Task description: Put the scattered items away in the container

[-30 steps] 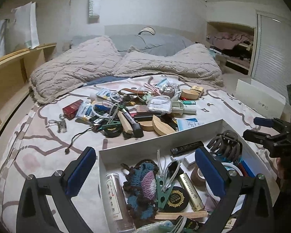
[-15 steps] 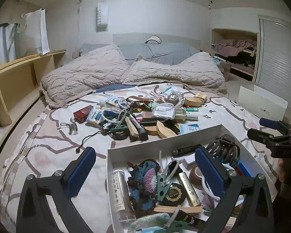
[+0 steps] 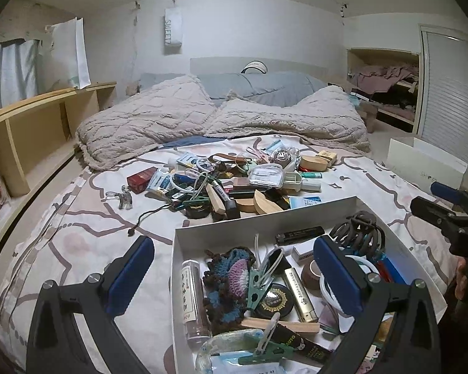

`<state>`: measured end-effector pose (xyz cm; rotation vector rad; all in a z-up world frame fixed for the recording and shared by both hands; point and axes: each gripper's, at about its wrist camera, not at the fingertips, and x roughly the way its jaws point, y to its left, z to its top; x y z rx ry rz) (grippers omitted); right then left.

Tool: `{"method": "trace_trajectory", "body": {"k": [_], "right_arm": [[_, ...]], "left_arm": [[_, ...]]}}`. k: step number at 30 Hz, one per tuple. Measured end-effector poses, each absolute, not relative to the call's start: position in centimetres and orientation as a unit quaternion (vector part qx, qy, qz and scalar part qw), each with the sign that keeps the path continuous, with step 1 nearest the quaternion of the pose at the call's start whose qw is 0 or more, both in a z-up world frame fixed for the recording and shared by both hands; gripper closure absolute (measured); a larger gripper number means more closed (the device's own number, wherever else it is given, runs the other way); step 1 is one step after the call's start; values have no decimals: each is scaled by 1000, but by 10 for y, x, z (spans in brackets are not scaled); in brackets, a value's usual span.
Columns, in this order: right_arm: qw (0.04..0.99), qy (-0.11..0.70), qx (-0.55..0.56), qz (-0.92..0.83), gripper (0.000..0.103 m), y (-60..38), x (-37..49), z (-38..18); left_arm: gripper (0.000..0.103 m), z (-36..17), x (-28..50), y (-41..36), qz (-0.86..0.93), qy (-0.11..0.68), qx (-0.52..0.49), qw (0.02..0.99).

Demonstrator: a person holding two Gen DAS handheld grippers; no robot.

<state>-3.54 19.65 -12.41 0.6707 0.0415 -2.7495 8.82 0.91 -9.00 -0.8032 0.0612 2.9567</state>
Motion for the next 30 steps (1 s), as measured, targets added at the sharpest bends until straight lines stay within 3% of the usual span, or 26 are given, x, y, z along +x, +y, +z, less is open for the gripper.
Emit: {"method": "trace_trajectory", "body": {"k": [30], "right_arm": [[139,38,224,-964,0,186,-20,-127]], "left_arm": [[0,-91,105,13,969,17,-246,31]]}}
